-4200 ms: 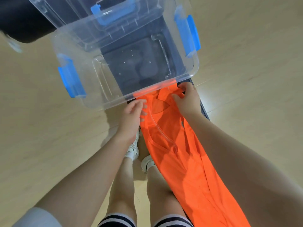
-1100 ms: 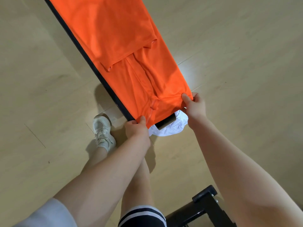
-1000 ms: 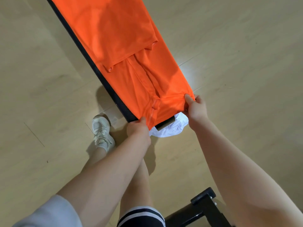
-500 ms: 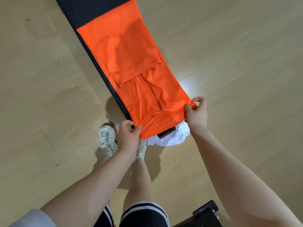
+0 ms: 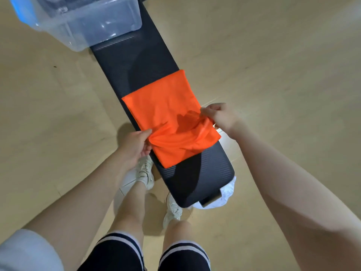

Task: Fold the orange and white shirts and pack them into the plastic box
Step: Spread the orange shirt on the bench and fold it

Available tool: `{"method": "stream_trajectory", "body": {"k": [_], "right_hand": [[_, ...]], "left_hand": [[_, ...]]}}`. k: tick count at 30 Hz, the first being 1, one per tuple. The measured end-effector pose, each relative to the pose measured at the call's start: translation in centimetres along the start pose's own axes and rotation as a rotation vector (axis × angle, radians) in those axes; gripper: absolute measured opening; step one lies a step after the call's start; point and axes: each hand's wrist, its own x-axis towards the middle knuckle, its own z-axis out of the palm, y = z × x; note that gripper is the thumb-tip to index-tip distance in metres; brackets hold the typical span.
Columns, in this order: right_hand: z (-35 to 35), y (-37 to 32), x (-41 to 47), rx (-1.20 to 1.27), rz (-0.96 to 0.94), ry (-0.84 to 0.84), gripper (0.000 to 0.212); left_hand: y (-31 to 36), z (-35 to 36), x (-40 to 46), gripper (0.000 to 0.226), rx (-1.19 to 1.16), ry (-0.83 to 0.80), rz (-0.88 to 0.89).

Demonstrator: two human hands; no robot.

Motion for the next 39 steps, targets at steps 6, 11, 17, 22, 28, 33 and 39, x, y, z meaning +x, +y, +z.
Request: {"method": "stream_trajectory", "body": {"k": [6, 11, 17, 22, 28, 33, 39], "right_hand": [[3.1, -2.4, 8.0, 0.096, 0.11, 0.022, 0.018], [4.2, -0.4, 10.4, -0.244, 0.031, 0.153, 0.033], [4.1, -0.8, 10.2, -0.222, 0.002, 0.194, 0.022], [3.6, -2.3, 10.5, 0.18, 0.015, 0.192, 0.024], [5.7, -3.3, 14.0, -0.029, -0.003, 0.319, 0.014], [7.6, -3.2, 11.2, -0.435, -0.201, 0.553, 0.045], [12.6, 2.6, 5.8, -0.955, -0.577, 0.18, 0.06]], "left_hand": [[2.1, -3.7, 6.2, 0.043, 0.12, 0.126, -0.051], [1.9, -4.2, 7.8, 0.024, 0.429, 0.001, 0.196], [2.1, -4.5, 8.0, 0.015, 0.358, -0.044, 0.317], [3.5, -6.4, 8.4, 0.02, 0.082, -0.177, 0.29], [4.2, -6.8, 11.6, 0.012, 0.332, -0.002, 0.356], [4.0, -5.1, 10.4, 0.049, 0.812, 0.332, 0.773], [-2.1, -1.2, 9.7, 0.089, 1.366, 0.022, 0.888]]}}
